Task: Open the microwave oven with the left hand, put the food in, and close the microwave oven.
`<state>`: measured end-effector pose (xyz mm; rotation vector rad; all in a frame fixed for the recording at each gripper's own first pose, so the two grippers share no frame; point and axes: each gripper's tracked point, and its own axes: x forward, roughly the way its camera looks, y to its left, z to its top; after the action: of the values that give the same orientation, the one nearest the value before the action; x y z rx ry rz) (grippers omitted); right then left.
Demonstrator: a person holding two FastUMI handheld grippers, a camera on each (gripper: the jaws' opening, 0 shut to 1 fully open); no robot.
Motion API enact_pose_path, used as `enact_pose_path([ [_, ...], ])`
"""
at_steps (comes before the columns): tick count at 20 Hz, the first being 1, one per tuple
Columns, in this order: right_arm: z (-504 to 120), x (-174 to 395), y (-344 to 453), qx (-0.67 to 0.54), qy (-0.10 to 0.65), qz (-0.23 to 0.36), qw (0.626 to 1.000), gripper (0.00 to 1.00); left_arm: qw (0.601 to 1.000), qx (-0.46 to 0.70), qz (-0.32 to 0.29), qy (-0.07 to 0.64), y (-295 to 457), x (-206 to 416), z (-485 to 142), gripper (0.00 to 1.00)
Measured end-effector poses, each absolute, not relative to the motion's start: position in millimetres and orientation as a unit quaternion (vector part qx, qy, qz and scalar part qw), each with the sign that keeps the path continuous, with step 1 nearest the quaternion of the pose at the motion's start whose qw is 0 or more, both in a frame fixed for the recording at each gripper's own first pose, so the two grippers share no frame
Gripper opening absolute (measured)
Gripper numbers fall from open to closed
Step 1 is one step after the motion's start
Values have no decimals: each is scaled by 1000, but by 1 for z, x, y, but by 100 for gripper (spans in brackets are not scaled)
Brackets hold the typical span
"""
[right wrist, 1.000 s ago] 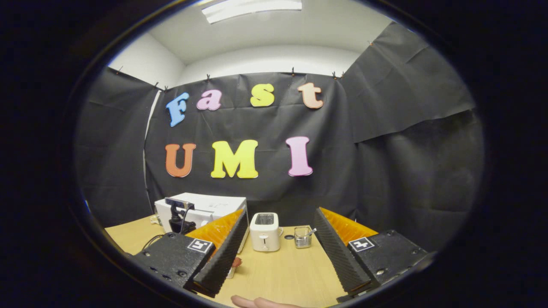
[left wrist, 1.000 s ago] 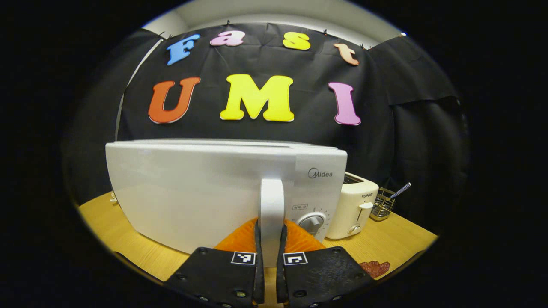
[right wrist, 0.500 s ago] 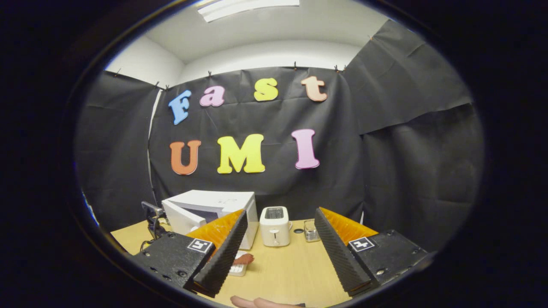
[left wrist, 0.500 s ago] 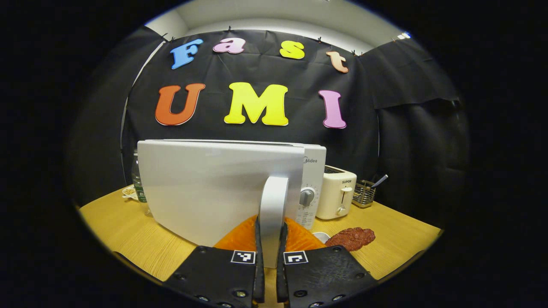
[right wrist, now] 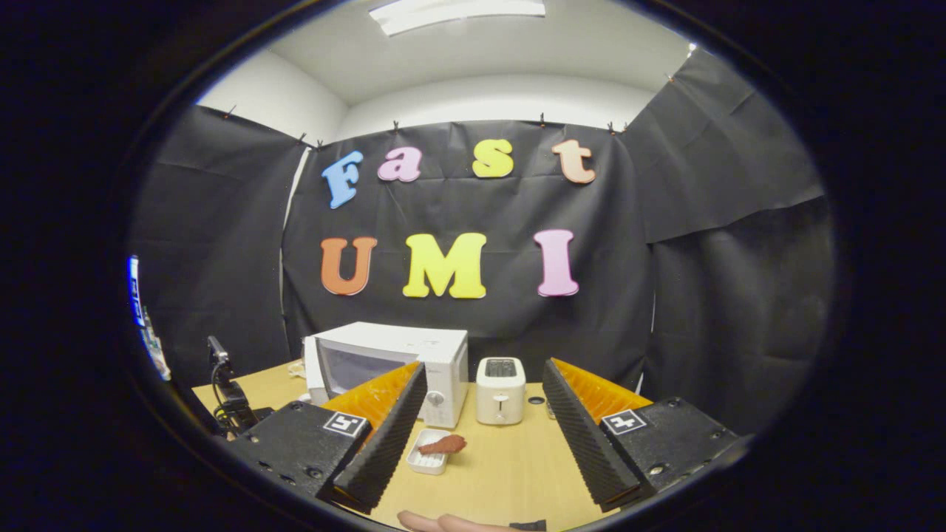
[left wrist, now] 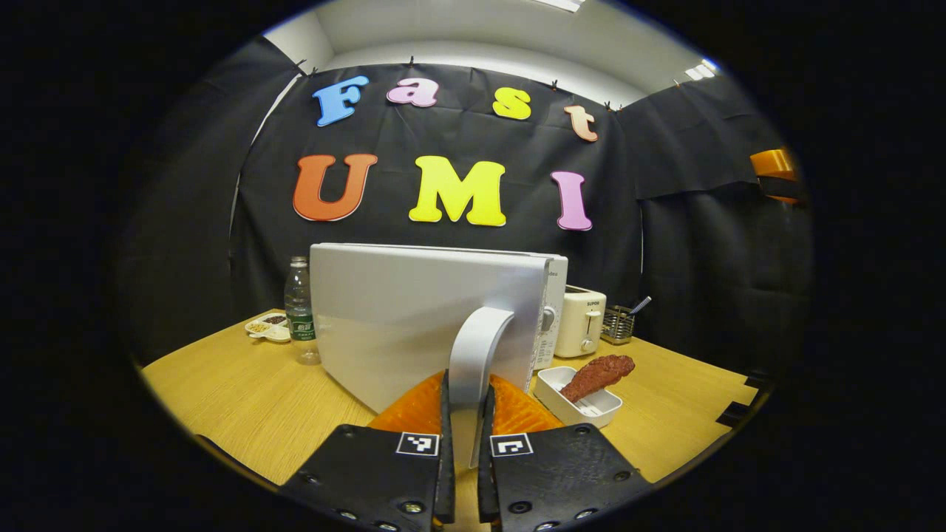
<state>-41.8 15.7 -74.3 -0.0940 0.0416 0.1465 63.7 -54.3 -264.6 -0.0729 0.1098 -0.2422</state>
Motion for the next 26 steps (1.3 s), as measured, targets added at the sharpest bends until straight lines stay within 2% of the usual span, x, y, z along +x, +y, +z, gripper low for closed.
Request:
enact_pose_path([
  [1,-77,-42,21,-45,22,75,996,90,991,-38,-116,52,-43,57,-263,11],
  [3,-79,-42,30,-36,18,79,996,90,992,-40,-104,54,-20,45,-266,14],
  [4,-82,-42,35,-34,20,83,996,100,993,-40,-95,55,-7,40,-266,15],
  [5,-84,-42,41,-36,22,89,995,90,994,-44,-86,57,7,35,-266,15],
  [6,-86,-42,44,-37,23,92,995,90,994,-48,-77,67,20,28,-270,20],
  [7,-87,-41,46,-39,23,93,995,89,994,-51,-67,75,32,22,-273,20],
  [9,-90,-40,54,-40,25,97,994,90,994,-47,-47,82,58,3,-278,27],
  [10,-93,-39,57,-39,27,99,994,90,995,-41,-35,80,73,-7,-276,34],
  [11,-95,-38,61,-39,30,102,994,100,996,-36,-24,77,84,-14,-277,55],
  [12,-97,-38,64,-38,34,104,993,90,996,-37,-17,78,94,-22,-276,72],
  [13,-99,-37,67,-40,37,106,993,100,996,-42,-13,78,98,-31,-275,88],
  [14,-101,-35,68,-42,39,106,993,100,996,-46,-3,73,104,-37,-269,86],
  [15,-102,-32,70,-43,41,105,993,90,996,-47,2,73,108,-41,-264,86],
  [16,-104,-32,72,-45,43,105,992,100,996,-45,6,73,110,-44,-258,88],
  [17,-104,-30,74,-47,45,106,992,100,997,-43,11,68,112,-49,-251,90],
  [18,-105,-28,75,-49,45,107,992,90,997,-40,16,61,114,-53,-241,92],
  [22,-106,-18,74,-54,48,105,992,90,997,-47,44,47,120,-63,-214,92],
  [23,-106,-15,73,-51,47,106,992,100,996,-54,53,40,126,-62,-203,92],
  [24,-105,-12,72,-51,48,107,992,100,996,-64,48,40,121,-63,-196,92],
  [25,-106,-7,70,-52,50,107,992,90,996,-75,39,42,113,-64,-191,93],
  [26,-110,-3,68,-54,53,107,991,90,995,-81,31,44,108,-63,-185,93],
])
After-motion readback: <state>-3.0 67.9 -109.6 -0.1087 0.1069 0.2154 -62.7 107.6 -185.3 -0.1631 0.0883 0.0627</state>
